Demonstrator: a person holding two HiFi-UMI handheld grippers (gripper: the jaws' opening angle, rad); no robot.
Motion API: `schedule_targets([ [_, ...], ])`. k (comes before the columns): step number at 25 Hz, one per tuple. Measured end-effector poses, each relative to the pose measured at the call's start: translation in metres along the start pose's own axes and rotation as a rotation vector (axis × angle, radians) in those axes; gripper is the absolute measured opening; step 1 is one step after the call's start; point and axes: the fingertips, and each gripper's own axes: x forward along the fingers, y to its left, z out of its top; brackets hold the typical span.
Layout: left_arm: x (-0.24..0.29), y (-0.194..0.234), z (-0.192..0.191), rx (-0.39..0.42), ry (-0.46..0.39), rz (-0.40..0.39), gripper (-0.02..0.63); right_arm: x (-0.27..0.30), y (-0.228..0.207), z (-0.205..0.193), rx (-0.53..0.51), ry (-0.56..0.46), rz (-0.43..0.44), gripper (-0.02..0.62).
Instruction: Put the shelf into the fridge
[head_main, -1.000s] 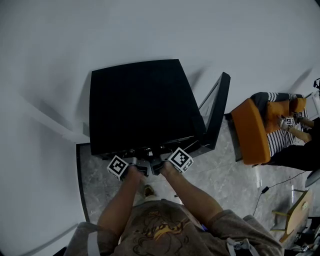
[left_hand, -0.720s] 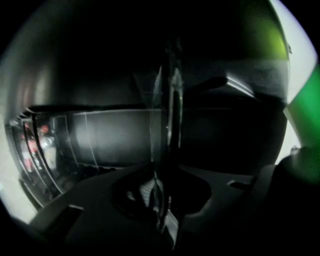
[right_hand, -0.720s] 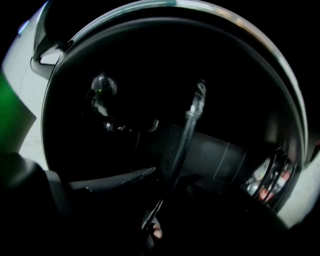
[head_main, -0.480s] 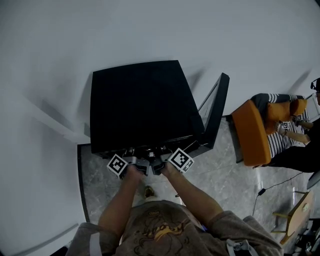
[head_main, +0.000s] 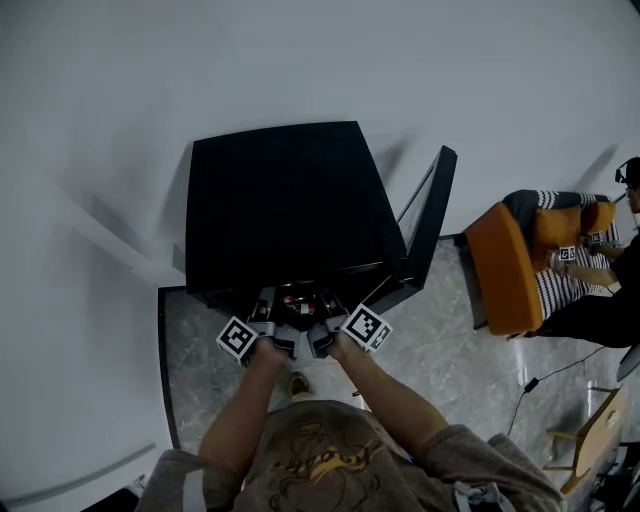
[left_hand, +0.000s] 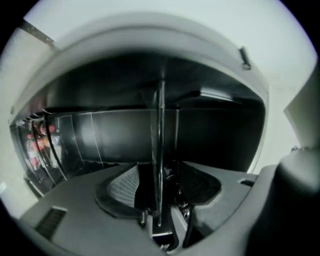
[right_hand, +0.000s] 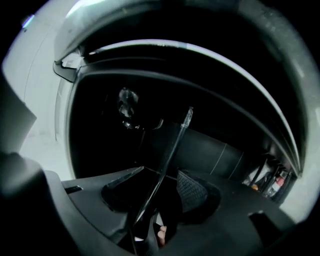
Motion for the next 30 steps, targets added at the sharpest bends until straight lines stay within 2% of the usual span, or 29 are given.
schedule_targets([
  [7, -0.029, 0.001, -0.011, 0.010, -0.001, 0.018, 0.236, -0.029, -0.002, -0.002, -0.048, 0.013, -0.013, 0.195],
  [10, -0.042, 0.000, -0.016, 0.009, -0.005, 0.023, 0.235, -0.043, 0.000, -0.006, -0.014, 0.009, -0.011, 0.185],
  [12, -0.051, 0.000, -0.019, 0.005, -0.012, 0.023, 0.218, -0.052, 0.001, -0.010, -0.010, 0.011, -0.012, 0.157],
  [14, -0.061, 0.003, -0.023, 0.025, -0.010, 0.029, 0.168, -0.062, 0.003, -0.013, -0.015, 0.012, -0.007, 0.086],
  [15, -0.065, 0.004, -0.025, 0.040, -0.005, 0.033, 0.105, -0.067, 0.004, -0.014, -0.020, 0.015, -0.001, 0.058],
  [16, -0.069, 0.004, -0.028, 0.052, 0.001, 0.034, 0.045, -0.072, 0.006, -0.016, -0.029, 0.021, 0.006, 0.037],
  [18, -0.075, -0.002, -0.037, 0.068, 0.015, 0.026, 0.005, -0.082, 0.011, -0.020, -0.056, 0.045, 0.018, 0.021],
  [26, -0.096, -0.049, -0.083, 0.149, 0.157, -0.044, 0.005, -0.124, 0.038, -0.034, -0.156, 0.162, 0.059, 0.018],
  [28, -0.107, -0.056, -0.092, 0.199, 0.203, -0.023, 0.005, -0.137, 0.042, -0.033, -0.190, 0.183, 0.051, 0.018],
  [30, -0.118, -0.063, -0.097, 0.296, 0.254, -0.009, 0.005, -0.147, 0.057, -0.031, -0.221, 0.203, 0.063, 0.018],
])
